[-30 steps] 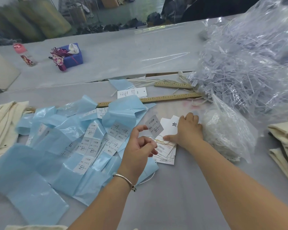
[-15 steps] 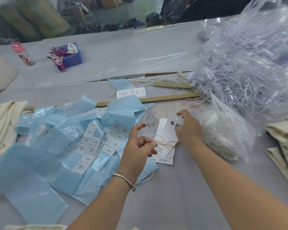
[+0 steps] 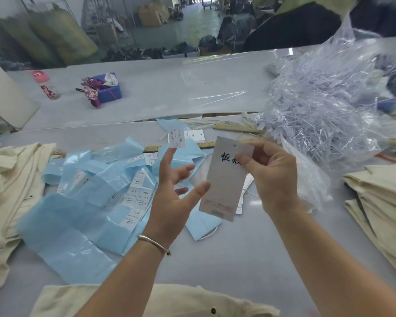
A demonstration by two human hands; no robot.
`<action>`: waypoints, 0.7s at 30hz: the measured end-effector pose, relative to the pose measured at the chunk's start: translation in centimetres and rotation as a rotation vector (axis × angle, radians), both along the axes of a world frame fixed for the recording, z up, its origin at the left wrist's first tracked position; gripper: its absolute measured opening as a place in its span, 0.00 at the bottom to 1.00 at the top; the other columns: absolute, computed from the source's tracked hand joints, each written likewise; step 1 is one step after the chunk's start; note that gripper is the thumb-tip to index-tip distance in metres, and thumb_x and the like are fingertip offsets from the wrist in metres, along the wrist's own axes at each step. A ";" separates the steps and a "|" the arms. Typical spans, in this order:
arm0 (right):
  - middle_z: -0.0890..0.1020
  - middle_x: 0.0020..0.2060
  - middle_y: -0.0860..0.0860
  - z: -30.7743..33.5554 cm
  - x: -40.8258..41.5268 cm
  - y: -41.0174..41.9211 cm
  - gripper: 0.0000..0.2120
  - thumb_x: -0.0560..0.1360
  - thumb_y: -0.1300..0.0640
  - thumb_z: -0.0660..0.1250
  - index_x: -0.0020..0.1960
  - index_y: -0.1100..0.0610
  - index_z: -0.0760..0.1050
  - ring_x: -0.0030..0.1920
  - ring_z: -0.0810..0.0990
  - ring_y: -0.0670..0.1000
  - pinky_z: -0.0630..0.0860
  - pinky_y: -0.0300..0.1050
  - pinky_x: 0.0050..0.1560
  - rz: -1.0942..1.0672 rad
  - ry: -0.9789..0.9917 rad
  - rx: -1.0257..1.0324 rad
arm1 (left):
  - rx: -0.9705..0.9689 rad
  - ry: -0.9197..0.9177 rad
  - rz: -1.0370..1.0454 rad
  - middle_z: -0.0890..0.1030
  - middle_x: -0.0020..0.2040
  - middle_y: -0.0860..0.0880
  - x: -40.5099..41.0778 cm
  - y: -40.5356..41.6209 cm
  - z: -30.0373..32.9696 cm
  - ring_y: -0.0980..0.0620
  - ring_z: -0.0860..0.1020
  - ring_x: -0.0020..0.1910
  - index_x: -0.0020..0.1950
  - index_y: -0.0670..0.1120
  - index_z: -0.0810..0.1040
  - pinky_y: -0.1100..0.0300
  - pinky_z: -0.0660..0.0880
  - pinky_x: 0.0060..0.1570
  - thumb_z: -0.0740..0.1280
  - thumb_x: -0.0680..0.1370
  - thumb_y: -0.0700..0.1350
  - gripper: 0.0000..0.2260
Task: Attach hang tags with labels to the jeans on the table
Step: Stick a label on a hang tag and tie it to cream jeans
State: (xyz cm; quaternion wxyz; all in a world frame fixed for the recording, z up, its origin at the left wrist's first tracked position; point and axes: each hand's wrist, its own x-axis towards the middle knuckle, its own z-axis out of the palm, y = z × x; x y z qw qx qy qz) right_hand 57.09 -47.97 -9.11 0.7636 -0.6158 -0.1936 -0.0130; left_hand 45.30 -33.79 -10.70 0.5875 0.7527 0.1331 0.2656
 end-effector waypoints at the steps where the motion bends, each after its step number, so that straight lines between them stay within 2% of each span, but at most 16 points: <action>1: 0.85 0.37 0.54 0.1 -1.4 -0.1 0.11 0.70 0.69 0.73 0.48 0.56 0.81 0.38 0.83 0.51 0.80 0.45 0.43 0.039 0.012 -0.007 | 0.005 0.006 -0.039 0.82 0.55 0.54 -1.0 -0.2 0.4 0.58 0.79 0.57 0.68 0.74 0.53 0.59 0.76 0.56 0.73 0.70 0.52 0.37; 3: 0.81 0.30 0.55 0.2 -4.3 -0.2 0.18 0.71 0.69 0.73 0.53 0.49 0.81 0.35 0.79 0.52 0.78 0.45 0.43 0.072 0.022 -0.033 | -0.002 -0.014 -0.103 0.84 0.47 0.48 -3.5 -0.7 0.7 0.50 0.83 0.49 0.71 0.69 0.53 0.55 0.77 0.53 0.74 0.71 0.45 0.40; 5: 0.70 0.28 0.55 0.4 -7.4 -0.4 0.23 0.72 0.68 0.72 0.56 0.42 0.81 0.33 0.70 0.52 0.74 0.44 0.41 0.051 0.039 -0.053 | 0.018 -0.057 -0.097 0.83 0.39 0.46 -6.2 -1.2 0.8 0.49 0.82 0.41 0.72 0.66 0.56 0.58 0.78 0.47 0.73 0.73 0.37 0.40; 6: 0.71 0.29 0.54 0.5 -9.3 -0.5 0.22 0.72 0.68 0.71 0.56 0.43 0.81 0.34 0.70 0.51 0.72 0.42 0.41 0.065 0.062 -0.034 | 0.018 -0.078 -0.080 0.81 0.37 0.46 -7.8 -1.4 0.9 0.50 0.81 0.38 0.72 0.66 0.56 0.59 0.77 0.45 0.73 0.73 0.36 0.40; 7: 0.76 0.31 0.51 0.7 -11.2 -0.6 0.19 0.73 0.68 0.71 0.54 0.45 0.83 0.35 0.74 0.48 0.73 0.39 0.41 0.113 0.099 -0.008 | -0.003 -0.093 -0.061 0.80 0.35 0.47 -9.3 -1.5 1.0 0.51 0.79 0.36 0.72 0.66 0.57 0.59 0.77 0.44 0.72 0.73 0.37 0.39; 9: 0.86 0.42 0.50 0.7 -15.7 -1.2 0.14 0.70 0.65 0.73 0.51 0.49 0.85 0.41 0.82 0.45 0.76 0.34 0.42 0.279 0.201 0.001 | -0.075 -0.105 -0.041 0.77 0.33 0.48 -12.4 -1.7 1.2 0.51 0.76 0.34 0.72 0.66 0.57 0.57 0.76 0.44 0.71 0.72 0.39 0.38; 12: 0.85 0.51 0.57 -0.1 -21.8 -2.1 0.21 0.62 0.63 0.75 0.54 0.53 0.84 0.52 0.83 0.53 0.79 0.41 0.49 0.430 0.393 0.010 | -0.119 -0.096 -0.054 0.73 0.32 0.50 -16.8 -2.0 1.0 0.52 0.72 0.33 0.72 0.66 0.58 0.57 0.74 0.42 0.70 0.72 0.40 0.37; 15: 0.85 0.50 0.60 -0.9 -26.8 -2.3 0.22 0.59 0.66 0.74 0.53 0.57 0.84 0.49 0.83 0.54 0.80 0.43 0.47 0.352 0.501 0.081 | -0.118 -0.056 -0.050 0.71 0.31 0.50 -20.6 -2.4 0.6 0.50 0.71 0.32 0.73 0.65 0.59 0.55 0.72 0.39 0.70 0.71 0.43 0.36; 18: 0.85 0.42 0.58 -1.1 -30.7 -1.9 0.15 0.62 0.66 0.71 0.48 0.59 0.85 0.41 0.84 0.53 0.80 0.42 0.39 0.220 0.598 0.163 | -0.132 -0.021 -0.057 0.67 0.29 0.49 -23.4 -2.6 0.1 0.50 0.67 0.31 0.73 0.62 0.61 0.55 0.70 0.38 0.72 0.73 0.39 0.35; 21: 0.84 0.48 0.60 -0.8 -33.0 -2.0 0.11 0.68 0.68 0.69 0.48 0.61 0.85 0.45 0.84 0.57 0.81 0.46 0.39 0.165 0.648 0.151 | -0.104 -0.007 -0.080 0.67 0.28 0.54 -25.5 -2.4 0.3 0.54 0.66 0.29 0.72 0.60 0.61 0.62 0.68 0.35 0.73 0.74 0.38 0.35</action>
